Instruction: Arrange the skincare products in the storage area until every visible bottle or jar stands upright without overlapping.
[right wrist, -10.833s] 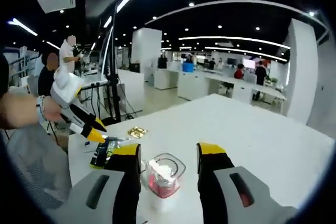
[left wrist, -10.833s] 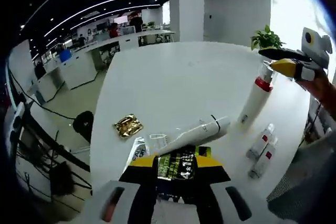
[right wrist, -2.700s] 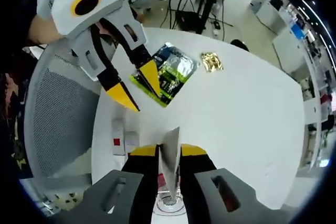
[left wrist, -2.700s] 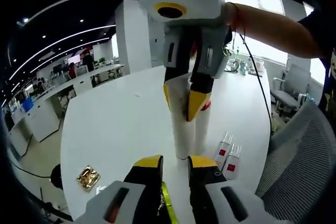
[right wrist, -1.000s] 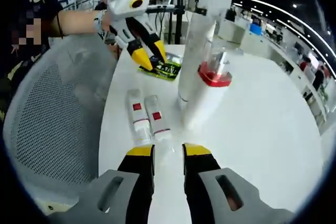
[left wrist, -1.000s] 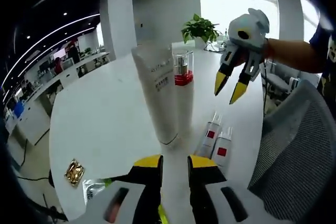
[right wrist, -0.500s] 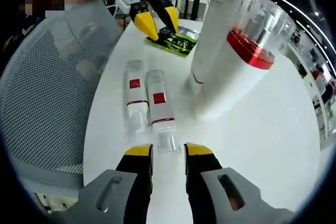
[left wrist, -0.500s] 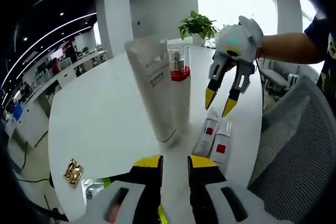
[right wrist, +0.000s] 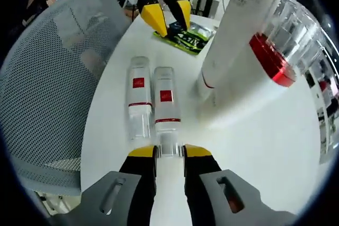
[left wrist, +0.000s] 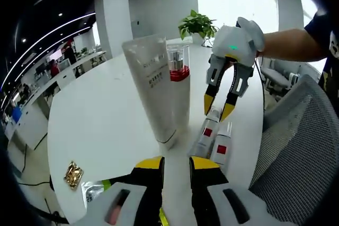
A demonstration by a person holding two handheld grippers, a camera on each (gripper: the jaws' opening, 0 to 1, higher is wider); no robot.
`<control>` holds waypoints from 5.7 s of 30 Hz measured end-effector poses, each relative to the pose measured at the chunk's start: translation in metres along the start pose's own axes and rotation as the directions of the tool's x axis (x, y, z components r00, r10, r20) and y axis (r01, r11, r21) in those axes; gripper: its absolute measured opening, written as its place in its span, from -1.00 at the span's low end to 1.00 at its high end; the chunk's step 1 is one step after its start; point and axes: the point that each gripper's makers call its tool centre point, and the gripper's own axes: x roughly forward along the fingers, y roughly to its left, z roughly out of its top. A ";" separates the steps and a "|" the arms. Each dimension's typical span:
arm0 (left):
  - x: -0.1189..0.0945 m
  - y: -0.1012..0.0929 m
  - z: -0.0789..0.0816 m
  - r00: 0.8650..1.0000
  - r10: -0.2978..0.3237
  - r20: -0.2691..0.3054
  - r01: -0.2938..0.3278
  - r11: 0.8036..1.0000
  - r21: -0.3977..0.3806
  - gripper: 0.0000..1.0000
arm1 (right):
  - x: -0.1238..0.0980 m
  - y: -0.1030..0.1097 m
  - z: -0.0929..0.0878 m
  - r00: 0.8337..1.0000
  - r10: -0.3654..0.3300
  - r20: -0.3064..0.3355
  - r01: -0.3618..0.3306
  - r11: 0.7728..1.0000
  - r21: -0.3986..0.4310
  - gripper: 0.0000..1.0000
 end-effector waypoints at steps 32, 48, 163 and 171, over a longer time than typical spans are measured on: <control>-0.007 -0.059 0.018 0.968 -0.243 0.067 0.229 0.960 0.163 -0.60 | -0.048 0.018 0.068 0.999 0.038 0.026 -0.032 0.982 -0.188 -0.67; -0.019 -0.036 0.040 0.965 -0.182 0.189 0.180 0.983 0.030 -0.65 | -0.062 -0.019 0.075 0.868 -0.171 0.465 -0.084 0.874 0.478 -0.47; -0.028 -0.044 0.066 0.909 -0.233 0.346 0.278 0.957 -0.087 -0.63 | -0.082 -0.008 0.146 0.623 -0.404 0.670 -0.222 0.730 0.647 -0.54; -0.019 -0.050 0.063 0.910 -0.252 0.330 0.293 0.953 -0.080 -0.59 | -0.076 -0.006 0.142 0.661 -0.406 0.631 -0.169 0.738 0.653 -0.59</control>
